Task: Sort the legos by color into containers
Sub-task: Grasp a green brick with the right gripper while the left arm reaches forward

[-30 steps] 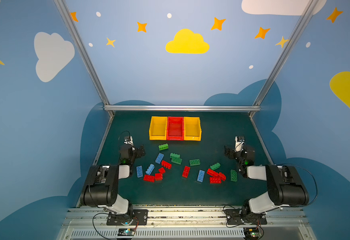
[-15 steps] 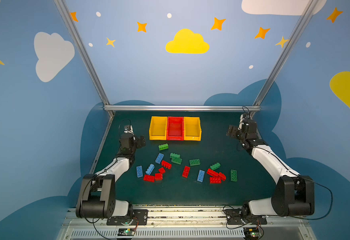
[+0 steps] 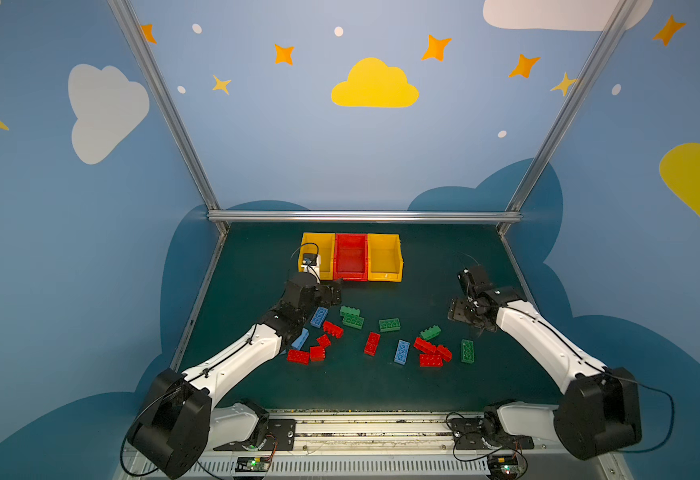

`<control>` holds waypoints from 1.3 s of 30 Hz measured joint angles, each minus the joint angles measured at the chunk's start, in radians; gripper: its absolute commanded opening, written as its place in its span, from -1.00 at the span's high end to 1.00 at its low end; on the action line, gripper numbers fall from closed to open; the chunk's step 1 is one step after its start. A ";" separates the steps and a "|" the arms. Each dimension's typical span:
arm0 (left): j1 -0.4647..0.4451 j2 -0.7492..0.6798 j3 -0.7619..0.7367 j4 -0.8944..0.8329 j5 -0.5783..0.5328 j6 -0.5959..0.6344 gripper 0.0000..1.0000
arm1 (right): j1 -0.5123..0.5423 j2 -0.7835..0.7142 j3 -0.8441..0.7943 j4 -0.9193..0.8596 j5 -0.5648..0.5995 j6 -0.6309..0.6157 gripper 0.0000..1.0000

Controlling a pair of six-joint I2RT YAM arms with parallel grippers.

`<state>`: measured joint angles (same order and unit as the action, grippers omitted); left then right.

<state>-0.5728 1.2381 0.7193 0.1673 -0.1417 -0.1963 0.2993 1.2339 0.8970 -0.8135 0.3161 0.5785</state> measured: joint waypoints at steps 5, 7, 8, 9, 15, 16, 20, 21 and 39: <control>-0.190 0.002 0.000 -0.028 -0.013 -0.026 -1.00 | 0.002 -0.107 -0.097 -0.026 -0.053 0.063 -0.50; -0.248 0.009 0.000 -0.039 -0.018 -0.028 -1.00 | 0.002 -0.108 -0.115 -0.026 -0.071 0.080 -0.48; -0.272 0.014 0.000 -0.047 -0.019 -0.029 -1.00 | 0.002 -0.104 -0.124 -0.026 -0.076 0.090 -0.47; -0.288 0.020 0.000 -0.053 -0.021 -0.029 -1.00 | 0.002 -0.098 -0.130 -0.026 -0.080 0.101 -0.46; -0.307 0.032 0.000 -0.078 -0.020 -0.030 -1.00 | 0.000 -0.009 -0.140 -0.013 -0.093 0.140 -0.44; -0.307 0.032 0.000 -0.082 -0.020 -0.029 -1.00 | -0.005 0.008 -0.143 -0.006 -0.095 0.143 -0.43; -0.307 0.032 0.003 -0.097 -0.020 -0.028 -1.00 | -0.037 0.058 -0.162 0.025 -0.117 0.142 -0.42; -0.307 0.032 0.004 -0.099 -0.019 -0.028 -1.00 | -0.048 0.065 -0.167 0.032 -0.123 0.140 -0.42; -0.307 0.032 0.004 -0.122 -0.020 -0.026 -1.00 | -0.103 0.167 -0.202 0.159 -0.280 0.041 0.29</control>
<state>-0.8803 1.2697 0.7235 0.0456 -0.1619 -0.2222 0.1967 1.4006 0.6952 -0.6544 0.0357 0.6193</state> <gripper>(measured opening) 0.998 0.411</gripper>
